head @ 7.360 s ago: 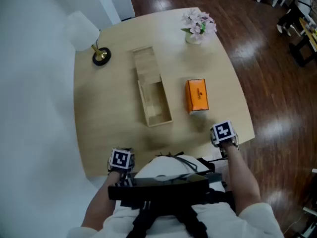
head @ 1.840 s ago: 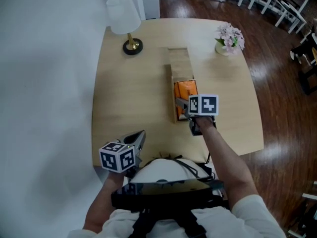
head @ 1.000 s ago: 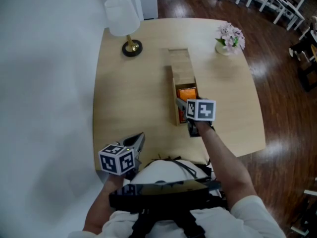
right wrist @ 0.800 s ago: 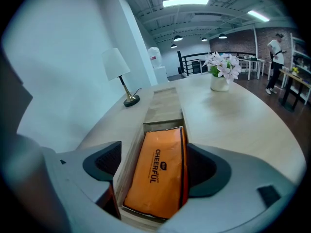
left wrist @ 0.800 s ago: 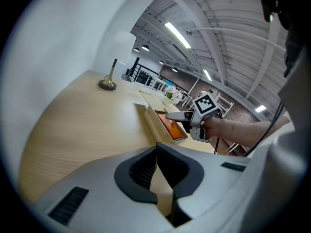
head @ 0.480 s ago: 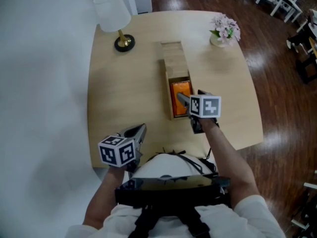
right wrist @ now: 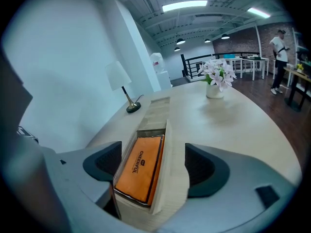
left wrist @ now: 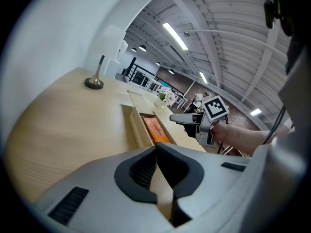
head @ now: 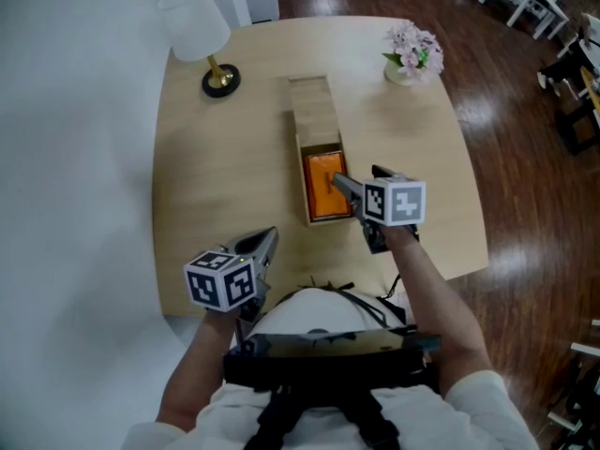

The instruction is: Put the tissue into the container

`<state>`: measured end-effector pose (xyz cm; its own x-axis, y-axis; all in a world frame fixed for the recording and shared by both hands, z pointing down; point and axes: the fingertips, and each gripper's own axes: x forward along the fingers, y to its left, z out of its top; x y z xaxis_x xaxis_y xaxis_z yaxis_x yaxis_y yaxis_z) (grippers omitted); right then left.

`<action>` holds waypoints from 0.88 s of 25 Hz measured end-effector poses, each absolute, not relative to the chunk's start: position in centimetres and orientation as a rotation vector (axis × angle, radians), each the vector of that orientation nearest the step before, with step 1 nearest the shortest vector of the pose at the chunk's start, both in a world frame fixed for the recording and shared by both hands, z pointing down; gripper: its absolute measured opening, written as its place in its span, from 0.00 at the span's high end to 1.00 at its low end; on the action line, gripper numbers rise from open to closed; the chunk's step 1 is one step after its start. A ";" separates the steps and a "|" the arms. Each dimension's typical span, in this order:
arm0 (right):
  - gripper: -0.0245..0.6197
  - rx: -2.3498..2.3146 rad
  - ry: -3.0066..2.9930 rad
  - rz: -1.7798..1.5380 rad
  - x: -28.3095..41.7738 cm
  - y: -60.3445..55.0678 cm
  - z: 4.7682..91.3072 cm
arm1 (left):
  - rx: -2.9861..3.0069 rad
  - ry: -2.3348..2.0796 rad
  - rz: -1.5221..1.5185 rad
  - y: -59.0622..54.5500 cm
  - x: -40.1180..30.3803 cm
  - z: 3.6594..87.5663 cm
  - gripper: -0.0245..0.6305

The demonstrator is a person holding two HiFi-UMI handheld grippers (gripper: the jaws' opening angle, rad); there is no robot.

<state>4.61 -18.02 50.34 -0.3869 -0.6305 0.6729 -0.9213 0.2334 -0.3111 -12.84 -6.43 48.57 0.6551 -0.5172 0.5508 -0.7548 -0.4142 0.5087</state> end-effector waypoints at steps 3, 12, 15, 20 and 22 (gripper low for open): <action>0.39 1.423 -2.125 0.963 5.3 -17.9 49.7 | 2.114 -0.986 0.379 -6.4 -12.1 48.1 0.97; 0.85 1.391 -2.243 1.017 6.7 -16.2 47.1 | 2.142 -1.008 0.373 -5.8 -10.6 46.9 0.97; 0.93 1.385 -2.270 1.012 7.3 -15.7 46.4 | 2.153 -1.001 0.369 -5.6 -10.2 46.6 0.97; 0.99 1.358 -2.264 0.955 7.8 -14.0 46.1 | 2.147 -0.978 0.351 -5.2 -9.9 46.3 0.97; 0.98 1.354 -2.270 0.953 8.0 -13.4 45.9 | 2.150 -0.972 0.344 -5.1 -9.9 45.9 0.97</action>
